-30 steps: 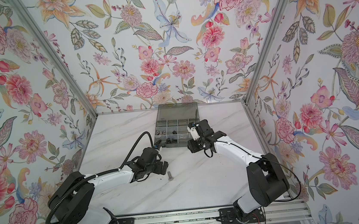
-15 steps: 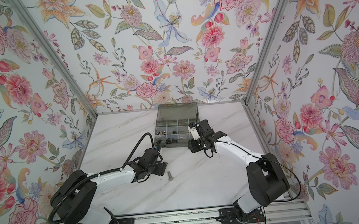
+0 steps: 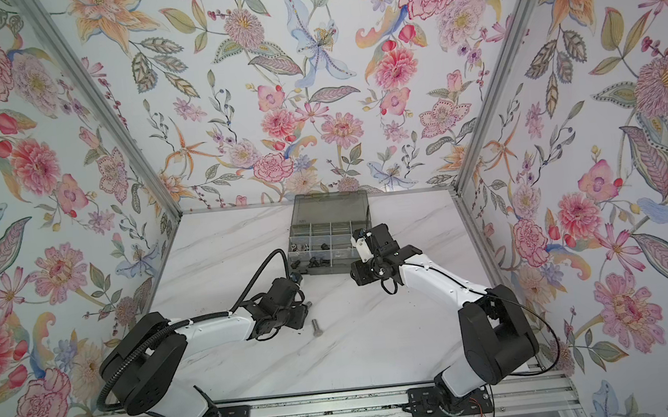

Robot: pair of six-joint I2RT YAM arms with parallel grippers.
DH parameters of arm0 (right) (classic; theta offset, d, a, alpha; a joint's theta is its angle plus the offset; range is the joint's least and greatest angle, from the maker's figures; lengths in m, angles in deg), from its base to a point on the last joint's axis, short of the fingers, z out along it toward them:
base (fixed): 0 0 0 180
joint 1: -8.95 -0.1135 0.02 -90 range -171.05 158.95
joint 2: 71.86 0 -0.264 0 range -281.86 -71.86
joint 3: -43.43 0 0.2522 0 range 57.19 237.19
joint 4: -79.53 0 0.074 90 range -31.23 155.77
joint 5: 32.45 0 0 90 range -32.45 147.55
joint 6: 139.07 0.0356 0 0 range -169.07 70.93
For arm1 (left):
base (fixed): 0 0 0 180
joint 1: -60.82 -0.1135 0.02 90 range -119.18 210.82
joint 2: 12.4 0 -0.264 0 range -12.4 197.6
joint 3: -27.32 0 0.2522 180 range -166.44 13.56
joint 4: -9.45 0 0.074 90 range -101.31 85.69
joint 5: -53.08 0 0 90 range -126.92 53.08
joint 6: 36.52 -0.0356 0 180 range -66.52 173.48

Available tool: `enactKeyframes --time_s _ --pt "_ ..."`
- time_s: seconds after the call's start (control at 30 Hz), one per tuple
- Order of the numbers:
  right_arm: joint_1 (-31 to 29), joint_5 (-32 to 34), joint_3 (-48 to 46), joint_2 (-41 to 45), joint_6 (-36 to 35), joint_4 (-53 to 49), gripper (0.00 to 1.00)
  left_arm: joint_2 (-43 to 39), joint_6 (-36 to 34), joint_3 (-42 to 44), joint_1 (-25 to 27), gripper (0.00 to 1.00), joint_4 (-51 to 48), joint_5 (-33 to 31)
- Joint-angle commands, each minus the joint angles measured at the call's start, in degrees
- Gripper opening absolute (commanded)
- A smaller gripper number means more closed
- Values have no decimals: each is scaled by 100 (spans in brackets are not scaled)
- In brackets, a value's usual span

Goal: Sort the screws and nuts into containers
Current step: 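Lower the left gripper around the silver bolt head and close, then lift the silver bolt and carry it over the box with the left gripper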

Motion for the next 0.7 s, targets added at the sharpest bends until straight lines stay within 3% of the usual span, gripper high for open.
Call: enactKeyframes --time_s 0.0,0.5,0.67 --pt "37 -30 -84 142 97 14 51 133 -65 -122 68 56 -161 43" --pt "74 -21 -137 217 98 17 51 275 -101 -198 82 42 -105 191" --pt "99 9 -171 288 98 13 51 75 -18 -63 77 29 94 60"
